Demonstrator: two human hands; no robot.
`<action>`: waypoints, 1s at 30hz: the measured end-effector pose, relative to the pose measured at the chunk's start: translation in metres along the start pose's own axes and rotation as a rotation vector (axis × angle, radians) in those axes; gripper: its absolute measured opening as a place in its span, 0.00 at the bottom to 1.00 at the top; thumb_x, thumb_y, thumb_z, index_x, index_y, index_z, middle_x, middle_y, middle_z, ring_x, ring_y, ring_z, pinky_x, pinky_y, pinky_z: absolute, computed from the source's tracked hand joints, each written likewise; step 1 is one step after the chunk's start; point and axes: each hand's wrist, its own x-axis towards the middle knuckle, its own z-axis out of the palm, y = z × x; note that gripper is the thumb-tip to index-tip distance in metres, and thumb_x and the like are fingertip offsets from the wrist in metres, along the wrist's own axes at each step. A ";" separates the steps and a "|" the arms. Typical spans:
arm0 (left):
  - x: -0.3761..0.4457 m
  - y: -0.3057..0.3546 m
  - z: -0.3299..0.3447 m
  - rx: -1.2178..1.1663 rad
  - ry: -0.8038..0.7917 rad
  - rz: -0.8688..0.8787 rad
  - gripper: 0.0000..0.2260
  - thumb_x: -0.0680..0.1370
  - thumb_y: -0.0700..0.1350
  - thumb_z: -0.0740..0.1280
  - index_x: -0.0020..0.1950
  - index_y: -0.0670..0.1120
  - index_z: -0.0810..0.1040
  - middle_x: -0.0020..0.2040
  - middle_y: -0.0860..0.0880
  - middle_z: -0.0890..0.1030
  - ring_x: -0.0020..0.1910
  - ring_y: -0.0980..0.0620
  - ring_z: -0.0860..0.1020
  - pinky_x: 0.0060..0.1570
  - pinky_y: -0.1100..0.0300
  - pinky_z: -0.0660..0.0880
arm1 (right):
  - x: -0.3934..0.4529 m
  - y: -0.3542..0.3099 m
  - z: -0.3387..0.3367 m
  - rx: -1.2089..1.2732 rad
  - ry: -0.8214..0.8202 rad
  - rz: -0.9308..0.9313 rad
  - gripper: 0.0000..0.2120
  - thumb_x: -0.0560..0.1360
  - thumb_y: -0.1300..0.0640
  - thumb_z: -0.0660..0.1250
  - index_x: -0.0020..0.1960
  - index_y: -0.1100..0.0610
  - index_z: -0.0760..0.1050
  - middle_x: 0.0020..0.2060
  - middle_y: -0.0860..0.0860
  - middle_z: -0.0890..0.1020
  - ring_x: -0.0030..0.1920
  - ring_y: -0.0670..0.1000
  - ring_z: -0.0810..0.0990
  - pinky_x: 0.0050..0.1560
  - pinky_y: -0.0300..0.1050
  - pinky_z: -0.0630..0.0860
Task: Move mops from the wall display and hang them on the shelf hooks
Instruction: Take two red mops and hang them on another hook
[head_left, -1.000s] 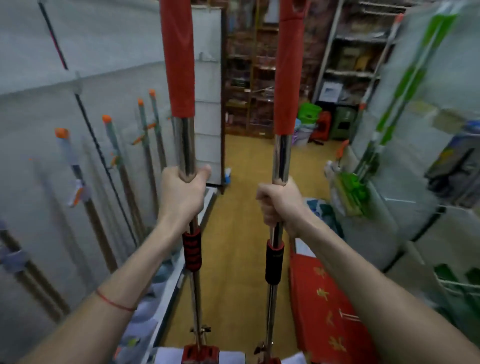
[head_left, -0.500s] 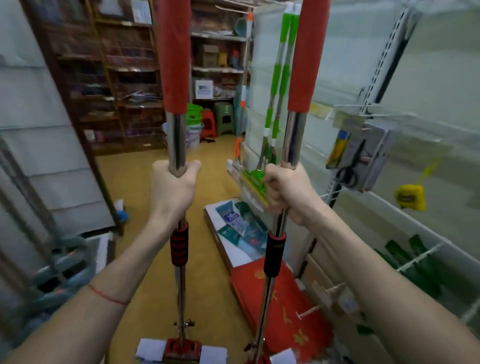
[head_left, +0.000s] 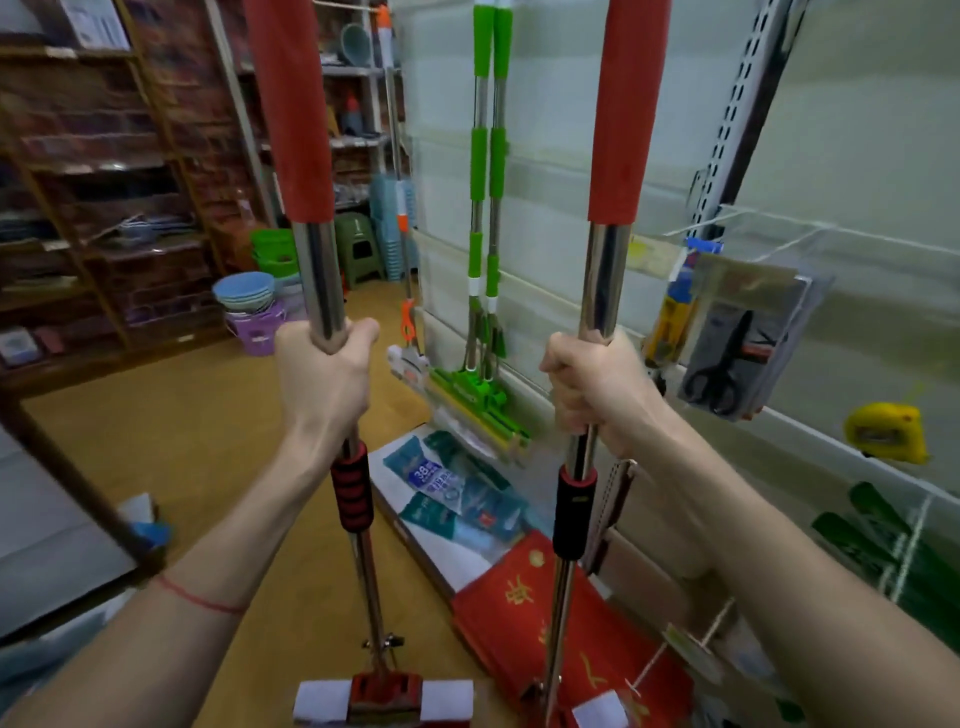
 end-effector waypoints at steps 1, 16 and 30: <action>0.014 -0.009 0.004 -0.016 -0.023 -0.010 0.20 0.77 0.43 0.69 0.28 0.47 0.63 0.23 0.49 0.63 0.22 0.48 0.63 0.26 0.53 0.64 | 0.009 0.000 0.005 -0.004 0.022 -0.001 0.27 0.75 0.68 0.62 0.23 0.48 0.59 0.19 0.46 0.60 0.18 0.47 0.55 0.25 0.37 0.54; 0.209 -0.099 0.036 -0.252 -0.353 0.010 0.21 0.76 0.46 0.69 0.27 0.47 0.62 0.26 0.44 0.64 0.24 0.48 0.63 0.26 0.45 0.67 | 0.128 -0.033 0.067 -0.059 0.436 -0.030 0.27 0.74 0.69 0.60 0.23 0.47 0.57 0.19 0.47 0.59 0.19 0.47 0.54 0.29 0.43 0.50; 0.319 -0.138 0.095 -0.277 -0.474 0.078 0.22 0.75 0.41 0.68 0.25 0.50 0.60 0.25 0.48 0.60 0.23 0.49 0.61 0.26 0.53 0.61 | 0.217 -0.043 0.041 -0.092 0.537 -0.111 0.26 0.75 0.67 0.61 0.23 0.48 0.59 0.20 0.47 0.60 0.20 0.47 0.54 0.27 0.38 0.55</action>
